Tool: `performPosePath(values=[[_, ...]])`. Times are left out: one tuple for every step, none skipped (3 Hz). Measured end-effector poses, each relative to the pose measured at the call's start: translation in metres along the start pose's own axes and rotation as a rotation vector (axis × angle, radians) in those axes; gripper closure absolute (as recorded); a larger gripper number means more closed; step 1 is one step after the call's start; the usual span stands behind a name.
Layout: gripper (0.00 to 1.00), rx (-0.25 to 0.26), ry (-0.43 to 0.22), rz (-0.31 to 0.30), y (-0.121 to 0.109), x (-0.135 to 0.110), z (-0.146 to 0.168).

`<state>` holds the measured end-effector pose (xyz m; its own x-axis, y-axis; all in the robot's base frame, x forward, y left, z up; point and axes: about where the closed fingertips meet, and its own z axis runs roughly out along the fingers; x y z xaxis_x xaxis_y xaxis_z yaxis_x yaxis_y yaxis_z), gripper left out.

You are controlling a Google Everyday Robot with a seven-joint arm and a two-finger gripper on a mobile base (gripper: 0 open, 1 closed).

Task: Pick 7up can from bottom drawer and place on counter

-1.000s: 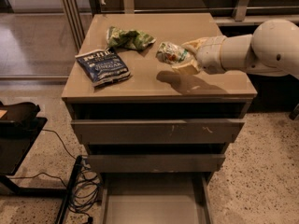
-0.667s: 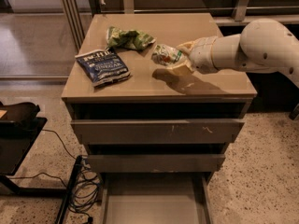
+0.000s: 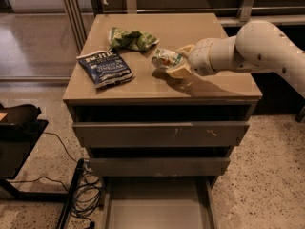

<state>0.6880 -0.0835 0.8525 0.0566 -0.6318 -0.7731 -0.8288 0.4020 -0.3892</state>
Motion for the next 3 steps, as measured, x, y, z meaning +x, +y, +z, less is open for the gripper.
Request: performPosePath(values=[[0.62,0.000,0.000,0.000,0.0000,0.0000,0.0001],[0.38,0.000,0.000,0.000,0.0000,0.0000,0.0001],[0.15,0.000,0.000,0.000,0.0001,0.0000,0.0001]])
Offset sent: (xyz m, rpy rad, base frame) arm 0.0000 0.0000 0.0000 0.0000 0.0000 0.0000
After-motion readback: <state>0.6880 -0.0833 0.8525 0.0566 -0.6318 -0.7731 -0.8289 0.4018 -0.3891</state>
